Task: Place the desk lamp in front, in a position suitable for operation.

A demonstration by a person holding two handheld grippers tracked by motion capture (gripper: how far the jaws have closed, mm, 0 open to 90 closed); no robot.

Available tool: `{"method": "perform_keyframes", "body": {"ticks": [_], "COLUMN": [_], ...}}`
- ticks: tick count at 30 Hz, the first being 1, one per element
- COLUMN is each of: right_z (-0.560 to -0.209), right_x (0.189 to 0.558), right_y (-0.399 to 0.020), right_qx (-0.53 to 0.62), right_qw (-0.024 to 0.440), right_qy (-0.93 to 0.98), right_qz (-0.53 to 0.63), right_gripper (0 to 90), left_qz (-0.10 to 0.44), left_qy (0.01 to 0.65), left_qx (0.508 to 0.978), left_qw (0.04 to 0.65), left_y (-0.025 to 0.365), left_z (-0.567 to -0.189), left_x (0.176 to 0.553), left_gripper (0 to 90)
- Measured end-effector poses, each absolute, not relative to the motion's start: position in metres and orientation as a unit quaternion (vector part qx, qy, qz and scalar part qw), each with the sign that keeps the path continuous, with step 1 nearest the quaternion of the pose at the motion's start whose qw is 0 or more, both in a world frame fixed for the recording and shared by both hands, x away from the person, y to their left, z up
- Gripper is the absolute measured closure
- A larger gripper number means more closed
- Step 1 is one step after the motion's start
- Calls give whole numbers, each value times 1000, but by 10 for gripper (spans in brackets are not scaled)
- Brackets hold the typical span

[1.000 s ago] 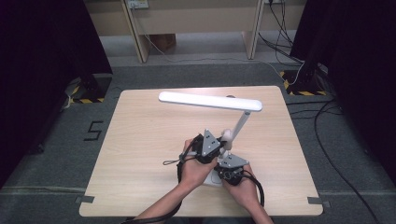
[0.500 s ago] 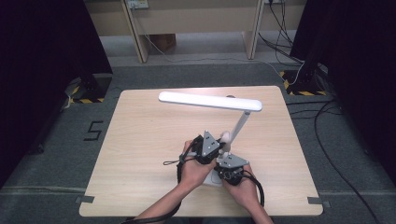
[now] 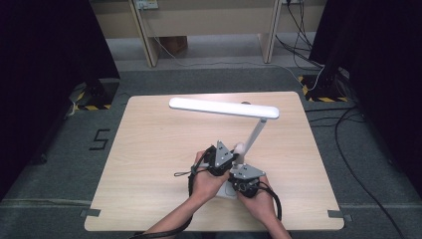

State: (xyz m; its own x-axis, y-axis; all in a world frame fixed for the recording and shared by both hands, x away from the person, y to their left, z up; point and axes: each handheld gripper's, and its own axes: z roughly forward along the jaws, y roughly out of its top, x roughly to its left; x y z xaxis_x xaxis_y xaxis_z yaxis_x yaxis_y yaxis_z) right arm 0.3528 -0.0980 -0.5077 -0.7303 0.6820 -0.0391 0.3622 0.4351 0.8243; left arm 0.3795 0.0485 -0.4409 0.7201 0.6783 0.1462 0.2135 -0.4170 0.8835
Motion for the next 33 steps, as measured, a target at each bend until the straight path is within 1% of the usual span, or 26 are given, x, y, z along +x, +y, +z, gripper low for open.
{"method": "perform_keyframes", "body": {"ticks": [24,27,33], "right_z": [-508,-508,-504], "right_x": [352,352,348], "right_y": [-97,-97,-98], "right_qx": [318,322,331], "right_qw": [188,192,187], "right_qy": [825,824,824], "right_qz": [427,426,420], "right_gripper": [864,823,668], "left_qz": [234,230,228], "left_qy": [284,281,283], "left_qx": [821,826,831], "left_qw": [437,430,421], "left_y": [51,55,69], "left_z": [-459,-457,-451], "left_x": [384,384,381], "left_gripper": [847,848,849]}}
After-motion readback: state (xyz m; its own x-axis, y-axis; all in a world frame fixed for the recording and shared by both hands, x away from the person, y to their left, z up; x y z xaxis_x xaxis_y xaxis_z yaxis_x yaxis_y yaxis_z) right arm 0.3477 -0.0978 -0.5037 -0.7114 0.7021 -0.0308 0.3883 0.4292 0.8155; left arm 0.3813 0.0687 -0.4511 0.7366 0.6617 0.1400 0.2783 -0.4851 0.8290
